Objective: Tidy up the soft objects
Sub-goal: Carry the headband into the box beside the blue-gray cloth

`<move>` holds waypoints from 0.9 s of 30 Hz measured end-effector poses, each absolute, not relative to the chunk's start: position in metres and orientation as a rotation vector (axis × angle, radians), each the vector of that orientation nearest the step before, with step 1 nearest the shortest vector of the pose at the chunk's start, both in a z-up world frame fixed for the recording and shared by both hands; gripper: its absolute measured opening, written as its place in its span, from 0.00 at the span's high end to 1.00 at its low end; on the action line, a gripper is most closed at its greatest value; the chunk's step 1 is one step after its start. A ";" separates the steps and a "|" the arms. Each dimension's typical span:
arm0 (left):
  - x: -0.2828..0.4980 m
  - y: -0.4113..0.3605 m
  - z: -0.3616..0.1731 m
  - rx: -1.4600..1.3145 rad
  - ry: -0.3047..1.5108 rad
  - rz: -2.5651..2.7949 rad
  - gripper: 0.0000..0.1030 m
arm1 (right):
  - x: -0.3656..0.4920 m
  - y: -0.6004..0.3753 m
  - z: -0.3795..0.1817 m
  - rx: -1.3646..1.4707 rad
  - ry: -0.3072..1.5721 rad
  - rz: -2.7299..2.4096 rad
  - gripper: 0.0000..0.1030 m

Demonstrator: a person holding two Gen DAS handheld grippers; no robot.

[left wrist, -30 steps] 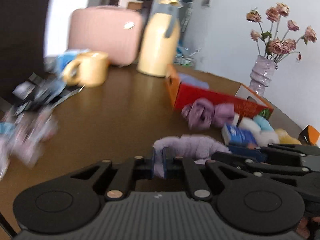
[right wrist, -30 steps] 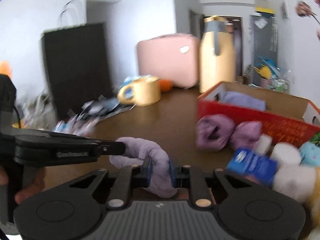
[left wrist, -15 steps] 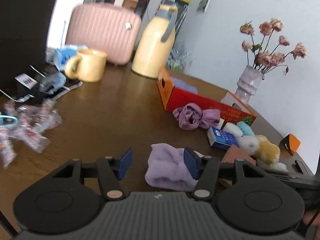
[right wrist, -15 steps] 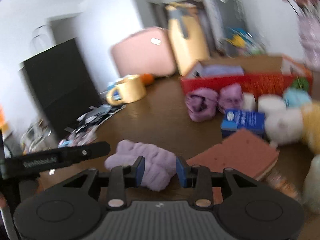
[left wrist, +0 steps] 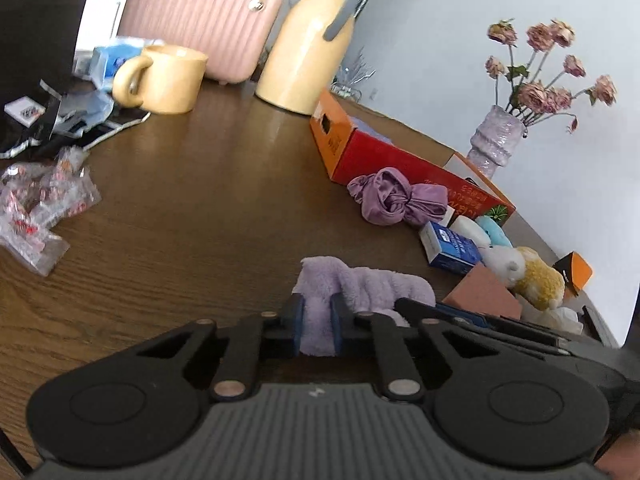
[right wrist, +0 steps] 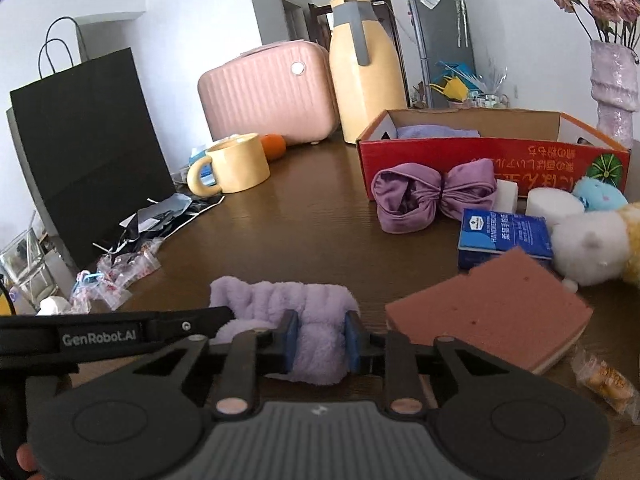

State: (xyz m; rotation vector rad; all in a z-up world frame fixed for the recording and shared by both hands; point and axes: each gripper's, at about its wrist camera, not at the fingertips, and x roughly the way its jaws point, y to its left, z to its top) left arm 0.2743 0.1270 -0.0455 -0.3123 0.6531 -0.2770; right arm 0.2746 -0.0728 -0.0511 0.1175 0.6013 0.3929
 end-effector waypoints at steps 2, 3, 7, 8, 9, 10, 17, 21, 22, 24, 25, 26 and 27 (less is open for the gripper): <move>0.273 0.125 -0.042 -0.302 0.648 -0.277 0.88 | 0.276 -0.077 -0.050 0.134 0.601 0.406 0.80; 0.273 0.124 -0.038 -0.305 0.645 -0.283 0.88 | 0.277 -0.080 -0.049 0.153 0.601 0.416 0.81; 0.277 0.119 -0.005 -0.316 0.574 -0.333 0.88 | 0.275 -0.092 -0.025 0.172 0.534 0.437 0.82; 0.283 0.115 0.008 -0.309 0.547 -0.346 0.88 | 0.278 -0.098 -0.013 0.179 0.502 0.440 0.82; 0.294 0.110 0.024 -0.298 0.521 -0.364 0.88 | 0.283 -0.104 -0.001 0.183 0.474 0.445 0.82; 0.308 0.104 0.040 -0.294 0.500 -0.382 0.88 | 0.294 -0.112 0.013 0.187 0.450 0.446 0.82; 0.468 0.035 0.104 -0.192 0.572 -0.374 0.88 | 0.441 -0.164 0.101 0.189 0.468 0.416 0.82; 0.559 -0.003 0.073 -0.089 0.720 -0.289 0.88 | 0.540 -0.169 0.088 0.172 0.636 0.377 0.81; 0.575 -0.010 0.062 -0.066 0.755 -0.259 0.88 | 0.561 -0.166 0.076 0.160 0.694 0.364 0.81; 0.599 -0.024 0.037 0.003 0.820 -0.225 0.87 | 0.597 -0.164 0.049 0.179 0.798 0.335 0.81; 0.606 -0.029 0.028 0.033 0.840 -0.205 0.87 | 0.609 -0.163 0.035 0.176 0.845 0.327 0.81; 0.610 -0.030 0.021 0.036 0.846 -0.190 0.85 | 0.619 -0.162 0.023 0.182 0.870 0.320 0.81; 0.612 -0.031 0.015 0.044 0.843 -0.182 0.83 | 0.626 -0.160 0.015 0.178 0.885 0.311 0.81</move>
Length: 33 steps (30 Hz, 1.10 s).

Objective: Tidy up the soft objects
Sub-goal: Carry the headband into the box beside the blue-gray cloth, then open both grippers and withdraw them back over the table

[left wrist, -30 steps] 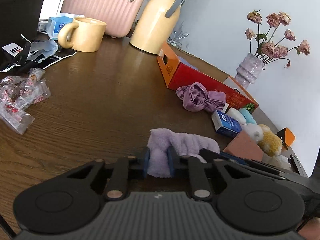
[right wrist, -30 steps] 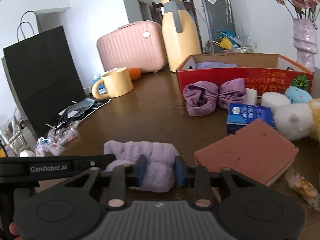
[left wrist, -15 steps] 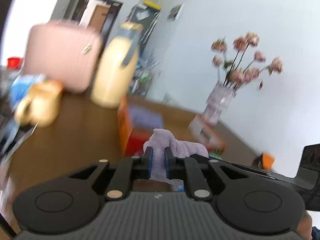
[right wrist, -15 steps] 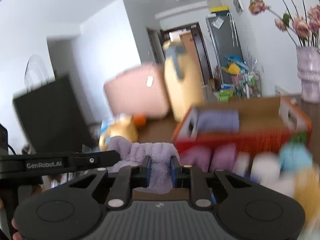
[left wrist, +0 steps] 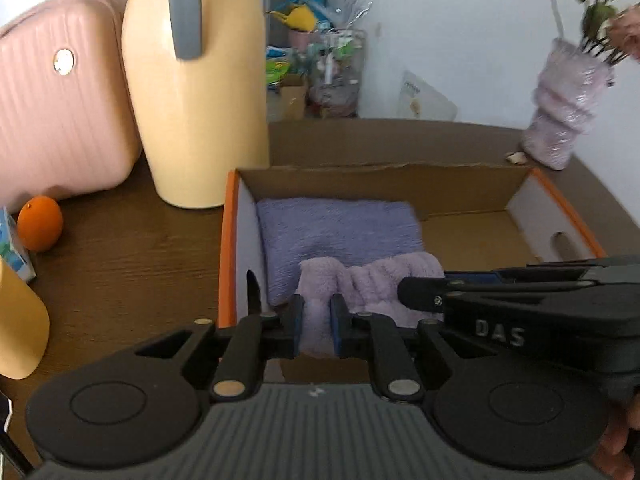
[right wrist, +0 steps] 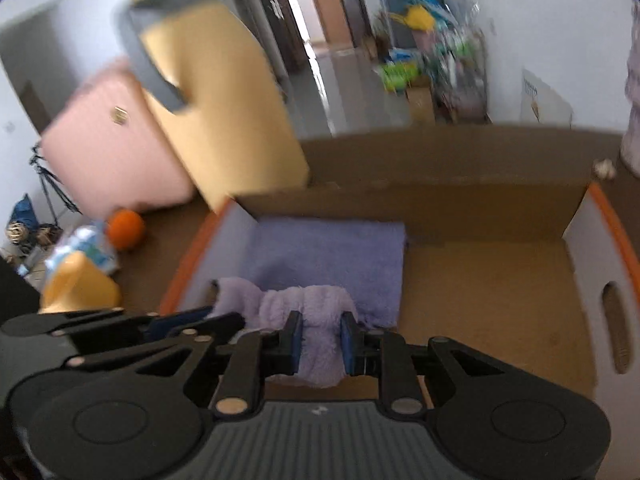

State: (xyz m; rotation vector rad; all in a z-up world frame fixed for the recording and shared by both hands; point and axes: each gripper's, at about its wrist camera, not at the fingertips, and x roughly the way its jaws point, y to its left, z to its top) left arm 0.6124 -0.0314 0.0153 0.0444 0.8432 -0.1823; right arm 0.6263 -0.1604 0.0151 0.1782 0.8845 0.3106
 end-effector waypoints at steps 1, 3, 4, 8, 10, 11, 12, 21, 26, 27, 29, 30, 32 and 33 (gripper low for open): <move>0.612 -0.032 0.012 0.054 0.832 -0.177 0.82 | 0.631 -0.159 0.010 0.170 0.892 0.305 0.79; 0.612 -0.029 0.008 0.042 0.825 -0.177 0.80 | 0.638 -0.159 0.000 0.180 0.917 0.307 0.74; 0.611 -0.026 0.007 0.034 0.834 -0.177 0.80 | 0.640 -0.159 -0.004 0.186 0.937 0.311 0.73; 0.603 -0.023 0.021 0.041 0.823 -0.160 0.77 | 0.633 -0.165 0.005 0.196 0.914 0.285 0.63; 0.591 -0.018 0.037 0.033 0.801 -0.160 0.73 | 0.623 -0.176 0.020 0.183 0.884 0.278 0.63; 0.582 -0.014 0.049 0.030 0.784 -0.162 0.67 | 0.614 -0.180 0.031 0.170 0.865 0.276 0.62; 0.572 -0.010 0.061 0.030 0.767 -0.169 0.58 | 0.605 -0.186 0.043 0.151 0.843 0.272 0.61; 0.440 0.045 0.148 0.080 0.519 -0.119 0.15 | 0.475 -0.264 0.145 -0.028 0.622 0.172 0.30; 0.395 0.047 0.167 0.081 0.480 -0.084 0.13 | 0.422 -0.287 0.167 -0.016 0.565 0.158 0.27; 0.389 0.045 0.169 0.083 0.475 -0.086 0.13 | 0.413 -0.287 0.170 -0.011 0.554 0.170 0.27; 0.373 0.041 0.173 0.090 0.451 -0.089 0.10 | 0.398 -0.282 0.172 -0.023 0.526 0.194 0.27; 0.363 0.042 0.173 0.089 0.434 -0.087 0.09 | 0.387 -0.280 0.171 -0.033 0.499 0.202 0.27; 0.337 0.043 0.164 0.082 0.405 -0.069 0.08 | 0.362 -0.275 0.165 -0.048 0.451 0.215 0.27; 0.319 0.045 0.157 0.080 0.391 -0.065 0.08 | 0.345 -0.274 0.158 -0.051 0.427 0.225 0.27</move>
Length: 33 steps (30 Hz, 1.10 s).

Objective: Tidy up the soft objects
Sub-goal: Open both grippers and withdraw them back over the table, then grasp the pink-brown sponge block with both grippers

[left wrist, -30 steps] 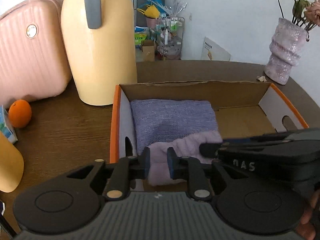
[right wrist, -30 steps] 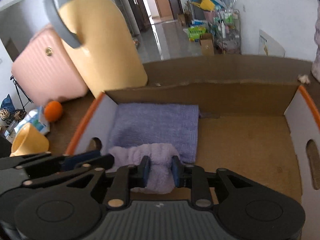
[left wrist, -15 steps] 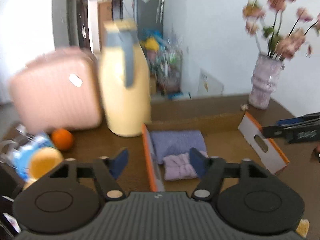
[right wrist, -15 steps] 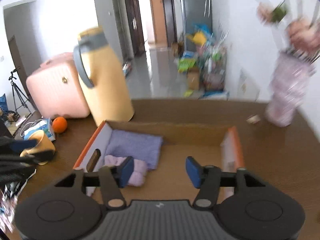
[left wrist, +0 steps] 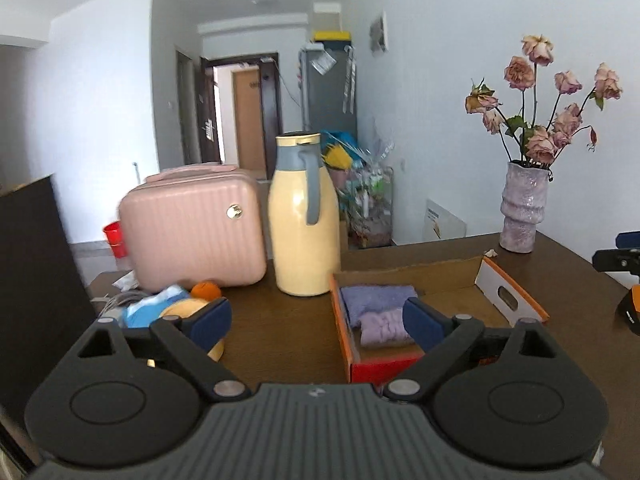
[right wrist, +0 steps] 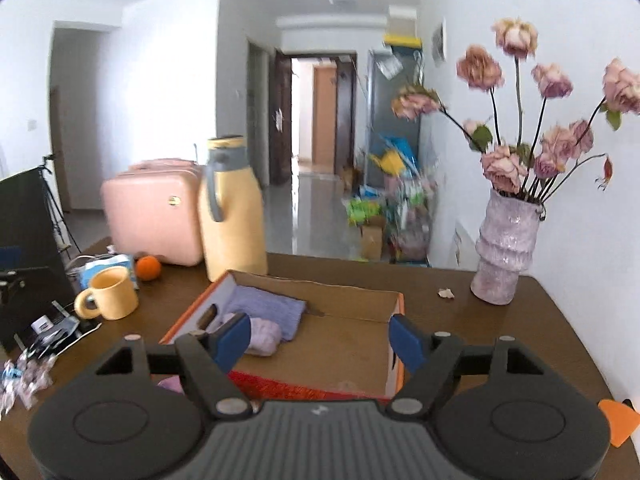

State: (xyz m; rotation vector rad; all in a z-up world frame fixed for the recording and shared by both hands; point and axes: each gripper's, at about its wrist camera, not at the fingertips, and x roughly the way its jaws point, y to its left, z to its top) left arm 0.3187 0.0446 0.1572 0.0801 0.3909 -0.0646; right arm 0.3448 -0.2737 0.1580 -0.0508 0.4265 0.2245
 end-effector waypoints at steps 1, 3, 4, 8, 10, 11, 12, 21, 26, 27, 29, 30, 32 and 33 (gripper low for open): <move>0.302 0.045 0.149 0.076 0.375 -0.072 0.08 | 0.327 -0.271 0.151 -0.052 0.405 0.242 0.27; 0.262 0.047 0.127 0.054 0.341 -0.087 0.05 | 0.290 -0.268 0.132 -0.046 0.362 0.281 0.27; 0.243 0.046 0.117 0.053 0.320 -0.093 0.04 | 0.271 -0.266 0.121 -0.056 0.335 0.298 0.27; 0.169 0.041 0.074 0.048 0.249 -0.065 0.02 | 0.202 -0.255 0.073 -0.178 0.256 0.302 0.27; 0.144 0.039 0.057 0.014 0.249 -0.037 0.02 | 0.176 -0.255 0.051 -0.180 0.262 0.308 0.26; 0.133 0.039 0.048 -0.009 0.262 -0.026 0.02 | 0.162 -0.256 0.042 -0.157 0.270 0.302 0.26; 0.127 0.039 0.042 -0.017 0.278 -0.020 0.01 | 0.152 -0.259 0.033 -0.127 0.282 0.299 0.26; 0.110 0.047 0.013 -0.007 0.368 0.044 0.02 | 0.119 -0.274 -0.015 0.048 0.420 0.323 0.28; 0.120 0.039 0.006 -0.028 0.415 0.011 0.02 | 0.132 -0.267 -0.016 0.087 0.432 0.357 0.38; 0.124 0.036 0.004 -0.030 0.428 0.000 0.02 | 0.137 -0.264 -0.017 0.088 0.440 0.363 0.39; 0.137 0.029 0.001 -0.055 0.450 -0.041 0.02 | 0.151 -0.256 -0.018 0.083 0.459 0.364 0.46; 0.145 0.025 -0.001 -0.073 0.461 -0.064 0.02 | 0.158 -0.252 -0.017 0.077 0.464 0.370 0.48; 0.163 0.015 -0.005 -0.106 0.491 -0.101 0.04 | 0.179 -0.243 -0.014 0.067 0.473 0.377 0.51; 0.173 0.010 -0.007 -0.119 0.513 -0.116 0.10 | 0.191 -0.238 -0.011 0.060 0.476 0.378 0.51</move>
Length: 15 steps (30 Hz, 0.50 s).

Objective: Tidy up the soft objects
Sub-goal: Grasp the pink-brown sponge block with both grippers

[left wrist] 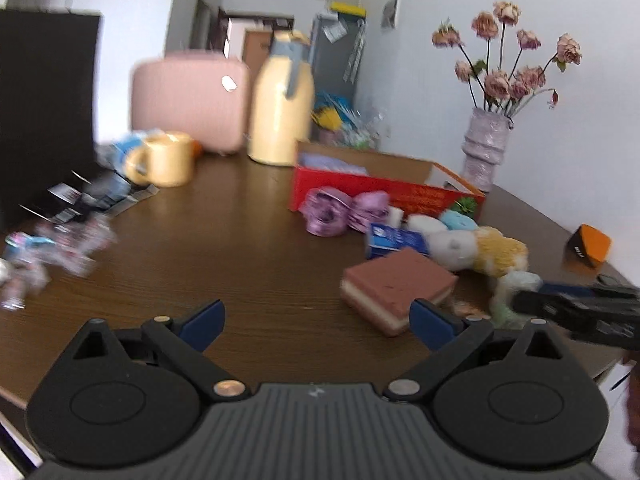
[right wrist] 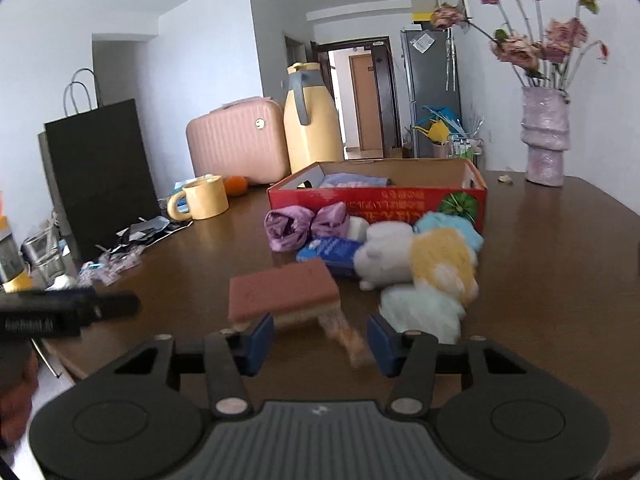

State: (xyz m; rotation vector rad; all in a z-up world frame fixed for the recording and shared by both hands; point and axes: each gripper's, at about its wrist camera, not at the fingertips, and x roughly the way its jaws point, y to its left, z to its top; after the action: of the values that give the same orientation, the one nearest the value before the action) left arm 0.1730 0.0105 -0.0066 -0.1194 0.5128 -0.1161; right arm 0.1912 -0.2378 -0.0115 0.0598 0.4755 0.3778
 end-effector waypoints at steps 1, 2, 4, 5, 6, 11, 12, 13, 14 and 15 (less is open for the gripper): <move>0.182 0.006 -0.008 -0.137 0.528 -0.135 0.15 | 0.204 -0.233 -0.010 0.051 0.486 0.383 0.51; 0.193 0.003 -0.011 -0.164 0.542 -0.155 0.22 | 0.217 -0.228 -0.008 0.036 0.506 0.386 0.51; 0.216 -0.002 -0.016 -0.215 0.604 -0.186 0.35 | 0.247 -0.216 -0.009 0.009 0.559 0.392 0.52; 0.226 -0.003 -0.019 -0.243 0.626 -0.202 0.40 | 0.260 -0.211 -0.010 0.007 0.583 0.393 0.54; 0.235 -0.003 -0.022 -0.270 0.643 -0.217 0.44 | 0.273 -0.207 -0.011 0.007 0.606 0.393 0.54; 0.270 0.010 -0.038 -0.365 0.713 -0.237 0.62 | 0.319 -0.189 -0.021 0.007 0.696 0.412 0.61; 0.274 0.017 -0.040 -0.400 0.717 -0.243 0.64 | 0.324 -0.187 -0.022 0.021 0.707 0.429 0.64; 0.277 0.025 -0.041 -0.425 0.721 -0.236 0.66 | 0.327 -0.184 -0.021 0.033 0.717 0.454 0.69; 0.278 0.034 -0.041 -0.444 0.721 -0.220 0.69 | 0.329 -0.181 -0.021 0.038 0.724 0.473 0.69; 0.278 0.042 -0.040 -0.454 0.716 -0.204 0.73 | 0.328 -0.175 -0.021 0.037 0.726 0.498 0.70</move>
State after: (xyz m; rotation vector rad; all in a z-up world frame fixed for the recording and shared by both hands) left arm 0.2777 0.0422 -0.0404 -0.4544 0.7159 -0.2037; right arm 0.3280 -0.1749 -0.0205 0.0371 0.7260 0.4982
